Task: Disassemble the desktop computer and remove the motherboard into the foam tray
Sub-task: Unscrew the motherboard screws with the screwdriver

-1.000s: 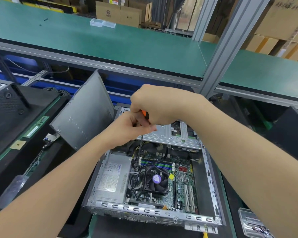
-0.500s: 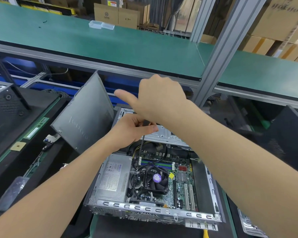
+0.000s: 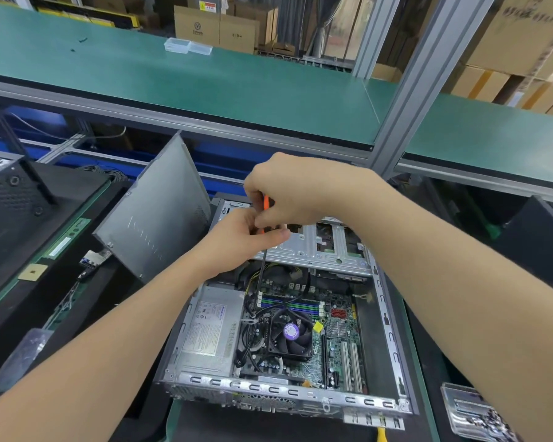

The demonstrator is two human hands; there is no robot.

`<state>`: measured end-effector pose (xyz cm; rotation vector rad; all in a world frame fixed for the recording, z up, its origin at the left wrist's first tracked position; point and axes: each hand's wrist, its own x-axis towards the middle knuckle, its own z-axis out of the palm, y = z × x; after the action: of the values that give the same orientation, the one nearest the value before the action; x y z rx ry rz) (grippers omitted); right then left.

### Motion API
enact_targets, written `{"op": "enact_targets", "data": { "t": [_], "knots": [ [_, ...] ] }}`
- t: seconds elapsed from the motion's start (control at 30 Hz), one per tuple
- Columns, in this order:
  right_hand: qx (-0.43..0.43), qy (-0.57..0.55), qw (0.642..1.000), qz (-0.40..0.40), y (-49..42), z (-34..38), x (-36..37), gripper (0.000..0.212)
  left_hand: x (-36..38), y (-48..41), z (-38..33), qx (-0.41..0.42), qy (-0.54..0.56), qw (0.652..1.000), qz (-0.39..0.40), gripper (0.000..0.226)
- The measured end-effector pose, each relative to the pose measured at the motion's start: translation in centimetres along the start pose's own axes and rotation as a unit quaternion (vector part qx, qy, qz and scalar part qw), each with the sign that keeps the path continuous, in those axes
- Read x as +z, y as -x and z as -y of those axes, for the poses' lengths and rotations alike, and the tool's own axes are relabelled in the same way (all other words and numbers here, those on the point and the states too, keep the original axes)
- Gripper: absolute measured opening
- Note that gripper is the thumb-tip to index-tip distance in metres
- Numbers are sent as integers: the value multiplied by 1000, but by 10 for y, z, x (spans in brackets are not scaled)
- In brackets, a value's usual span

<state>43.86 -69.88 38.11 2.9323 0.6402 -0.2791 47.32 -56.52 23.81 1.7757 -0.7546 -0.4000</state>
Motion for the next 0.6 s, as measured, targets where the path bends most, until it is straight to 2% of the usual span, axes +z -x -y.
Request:
{"op": "enact_targets", "data": {
  "t": [0.07, 0.13, 0.27, 0.33, 0.43, 0.5, 0.57, 0.6],
  "knots": [
    [-29, 17, 999, 15, 3, -1, -5, 11, -1, -2, 1, -12, 11, 1000, -1, 37],
    [-51, 36, 998, 22, 2, 0, -7, 19, -2, -2, 2, -21, 7, 1000, -8, 43],
    [-77, 30, 996, 30, 1, -2, -4, 26, -2, 0, 1, -2, 25, 1000, 10, 21],
    [-82, 21, 996, 30, 1, -2, -2, 27, -1, 2, 0, 1, 47, 999, 21, 19],
    [-81, 10, 996, 38, 2, -3, -1, 20, 0, 2, -1, 3, 64, 998, 25, 13],
    [-73, -3, 997, 19, 2, -1, -2, 10, 2, 0, -2, -7, 56, 998, 16, 21],
    [-15, 5, 999, -42, 1, 2, 2, 41, 4, -1, -3, -18, 42, 999, 4, 24],
    [47, 26, 995, -85, -1, 5, 6, 55, 5, -1, -2, -12, 45, 999, 4, 25]
  ]
}}
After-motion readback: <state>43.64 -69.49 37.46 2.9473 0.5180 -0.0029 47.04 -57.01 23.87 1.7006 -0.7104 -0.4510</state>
